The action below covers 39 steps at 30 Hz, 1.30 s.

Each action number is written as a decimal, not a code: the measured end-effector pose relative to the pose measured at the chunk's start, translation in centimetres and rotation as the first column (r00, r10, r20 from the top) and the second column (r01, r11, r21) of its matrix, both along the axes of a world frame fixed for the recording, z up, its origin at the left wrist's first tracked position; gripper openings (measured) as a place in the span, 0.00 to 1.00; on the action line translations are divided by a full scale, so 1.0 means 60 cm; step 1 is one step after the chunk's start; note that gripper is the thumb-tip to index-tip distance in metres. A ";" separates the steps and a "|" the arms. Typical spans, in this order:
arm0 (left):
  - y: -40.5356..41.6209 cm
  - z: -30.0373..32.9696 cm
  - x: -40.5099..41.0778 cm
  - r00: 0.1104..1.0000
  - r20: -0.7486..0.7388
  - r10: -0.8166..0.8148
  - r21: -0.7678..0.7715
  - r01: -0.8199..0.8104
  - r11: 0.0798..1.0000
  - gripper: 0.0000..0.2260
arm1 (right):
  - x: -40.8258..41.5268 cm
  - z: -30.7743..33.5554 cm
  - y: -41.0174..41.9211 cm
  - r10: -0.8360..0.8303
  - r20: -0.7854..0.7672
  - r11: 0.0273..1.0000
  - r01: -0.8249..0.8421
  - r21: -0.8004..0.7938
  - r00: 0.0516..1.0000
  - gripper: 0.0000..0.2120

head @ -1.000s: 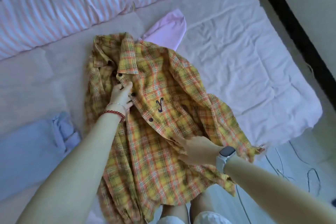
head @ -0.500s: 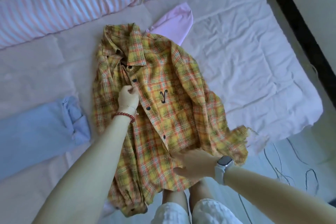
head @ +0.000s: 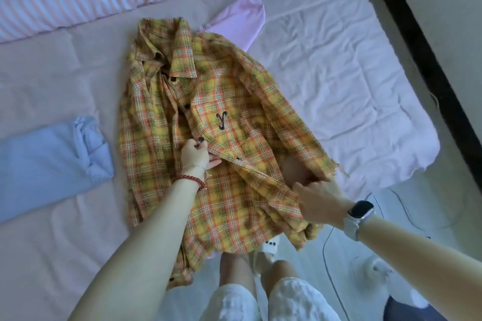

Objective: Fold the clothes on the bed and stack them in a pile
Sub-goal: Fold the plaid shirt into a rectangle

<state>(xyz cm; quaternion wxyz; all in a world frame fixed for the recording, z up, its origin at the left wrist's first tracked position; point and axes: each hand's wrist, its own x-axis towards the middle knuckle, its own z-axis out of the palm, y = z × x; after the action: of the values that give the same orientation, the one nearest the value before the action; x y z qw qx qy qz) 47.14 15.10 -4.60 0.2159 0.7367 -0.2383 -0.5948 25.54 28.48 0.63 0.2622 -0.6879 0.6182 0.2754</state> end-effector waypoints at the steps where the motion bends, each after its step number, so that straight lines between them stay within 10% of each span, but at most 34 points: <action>1: 0.000 0.005 -0.008 0.999 -0.018 0.032 -0.012 -0.032 0.999 0.02 | -0.002 0.006 -0.001 0.013 -0.005 1.000 -0.013 0.023 1.000 0.13; 4: -0.005 0.013 -0.024 0.991 -0.036 0.130 -0.050 -0.132 0.990 0.07 | 0.001 0.025 0.002 0.041 0.025 0.999 -0.041 -0.018 0.999 0.07; 8: -0.010 0.025 -0.021 0.965 -0.141 0.222 -0.039 -0.229 0.973 0.12 | 0.008 0.045 0.044 0.150 0.258 0.796 0.038 -0.604 0.954 0.06; 13: 0.084 0.042 -0.005 0.950 -0.233 -0.208 0.150 0.246 0.958 0.24 | 0.071 0.000 0.135 -0.002 0.529 0.989 -0.078 0.128 0.849 0.27; 18: 0.235 0.005 -0.023 0.884 0.057 -0.465 0.218 0.443 0.870 0.10 | 0.110 -0.054 0.173 -0.159 0.516 0.985 0.096 0.147 0.842 0.22; 23: 0.286 -0.021 -0.030 0.965 0.066 -0.254 0.134 0.243 0.961 0.03 | 0.052 -0.086 0.171 0.135 0.267 0.991 -0.129 -0.038 0.954 0.30; 28: 0.286 -0.008 -0.041 0.937 -0.307 0.164 0.092 -0.142 0.986 0.07 | -0.003 -0.055 0.137 0.242 0.028 0.944 -0.229 -0.236 0.970 0.25; 31: 0.271 0.000 -0.038 0.832 -0.444 0.332 0.112 -0.316 0.942 0.13 | -0.001 -0.036 0.144 0.365 0.167 0.741 -0.178 -0.647 0.916 0.09; 33: 0.261 0.001 -0.030 0.806 -0.465 0.367 0.123 -0.351 0.928 0.13 | 0.010 -0.024 0.178 0.371 0.385 0.874 -0.177 -0.453 0.845 0.19; 36: 0.269 -0.007 -0.003 0.972 -0.175 0.157 0.137 -0.134 0.981 0.24 | 0.033 -0.037 0.224 0.237 0.489 0.933 -0.337 0.128 0.840 0.24; 39: 0.303 -0.025 0.023 0.932 0.302 -0.201 0.028 0.203 0.979 0.27 | 0.051 -0.062 0.221 0.064 0.528 0.989 -0.123 0.079 0.847 0.18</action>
<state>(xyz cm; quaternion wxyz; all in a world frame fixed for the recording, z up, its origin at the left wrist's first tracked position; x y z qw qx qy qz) 48.55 33.29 -6.07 0.1159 0.7905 -0.3442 -0.4932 28.60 41.75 -3.07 0.4442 -0.7507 0.4731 0.1235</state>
